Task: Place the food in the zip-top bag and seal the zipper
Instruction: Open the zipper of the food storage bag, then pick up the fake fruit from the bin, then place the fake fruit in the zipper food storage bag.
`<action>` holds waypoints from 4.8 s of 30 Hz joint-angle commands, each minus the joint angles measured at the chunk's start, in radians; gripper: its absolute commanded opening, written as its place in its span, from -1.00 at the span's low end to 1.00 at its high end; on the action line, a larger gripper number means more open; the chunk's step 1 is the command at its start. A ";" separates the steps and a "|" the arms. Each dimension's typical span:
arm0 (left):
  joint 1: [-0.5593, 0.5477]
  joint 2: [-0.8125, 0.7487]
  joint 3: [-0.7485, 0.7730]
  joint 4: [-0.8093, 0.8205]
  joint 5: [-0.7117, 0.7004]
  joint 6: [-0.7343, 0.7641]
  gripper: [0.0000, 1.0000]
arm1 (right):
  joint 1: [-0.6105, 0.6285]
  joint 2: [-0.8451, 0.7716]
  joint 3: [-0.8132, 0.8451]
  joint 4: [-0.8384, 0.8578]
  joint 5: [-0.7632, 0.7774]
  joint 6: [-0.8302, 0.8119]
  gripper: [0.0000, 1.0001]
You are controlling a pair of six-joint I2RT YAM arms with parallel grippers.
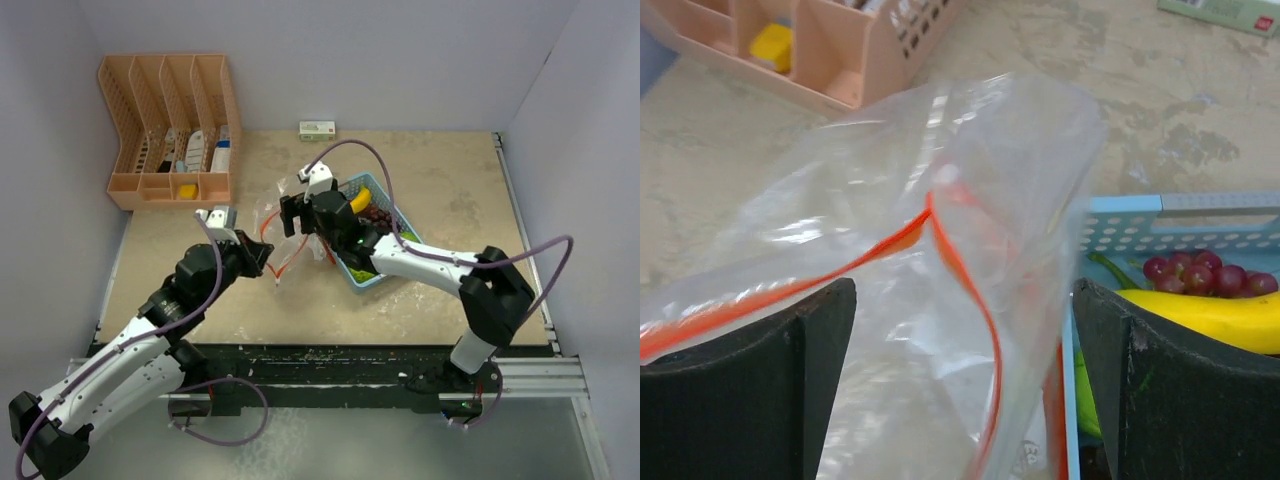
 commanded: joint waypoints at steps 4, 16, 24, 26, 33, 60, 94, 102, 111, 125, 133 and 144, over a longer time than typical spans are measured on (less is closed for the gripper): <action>-0.001 -0.018 0.049 0.125 0.121 -0.054 -1.00 | 0.000 0.106 0.085 0.068 0.266 0.008 0.81; -0.002 -0.052 -0.017 0.032 0.081 -0.066 -1.00 | 0.000 0.035 0.129 0.276 0.253 0.109 0.86; -0.002 -0.032 0.063 -0.101 -0.137 -0.013 -1.00 | 0.000 -0.060 0.130 -0.133 -0.099 0.068 1.00; -0.002 0.003 0.083 -0.101 -0.198 0.006 -1.00 | 0.000 -0.117 0.079 -0.209 -0.153 0.052 0.99; -0.001 0.134 0.117 -0.017 -0.305 0.062 -1.00 | 0.000 -0.340 -0.067 -0.423 -0.203 0.064 0.99; -0.002 0.049 0.012 0.152 -0.162 0.057 -1.00 | -0.266 -0.186 -0.065 -0.652 0.192 0.390 0.99; -0.001 0.059 -0.010 0.147 -0.110 0.014 -1.00 | -0.291 -0.274 -0.084 -0.576 0.230 0.260 -1.00; -0.002 0.074 0.005 0.116 -0.122 -0.008 -1.00 | -0.289 -0.458 -0.048 -0.484 -0.092 0.126 -1.00; -0.001 0.104 0.018 0.114 -0.103 -0.040 -1.00 | -0.289 -0.513 -0.037 -0.266 -0.451 0.158 -1.00; -0.001 0.108 0.017 0.132 -0.071 -0.070 -1.00 | -0.254 -0.384 -0.083 0.087 -0.446 0.354 -1.00; -0.002 0.093 0.017 0.132 -0.071 -0.077 -1.00 | -0.106 -0.289 -0.088 0.152 -0.263 0.323 -1.00; 0.000 0.081 0.013 0.142 -0.065 -0.102 -1.00 | 0.027 -0.177 -0.196 0.255 0.117 0.314 -1.00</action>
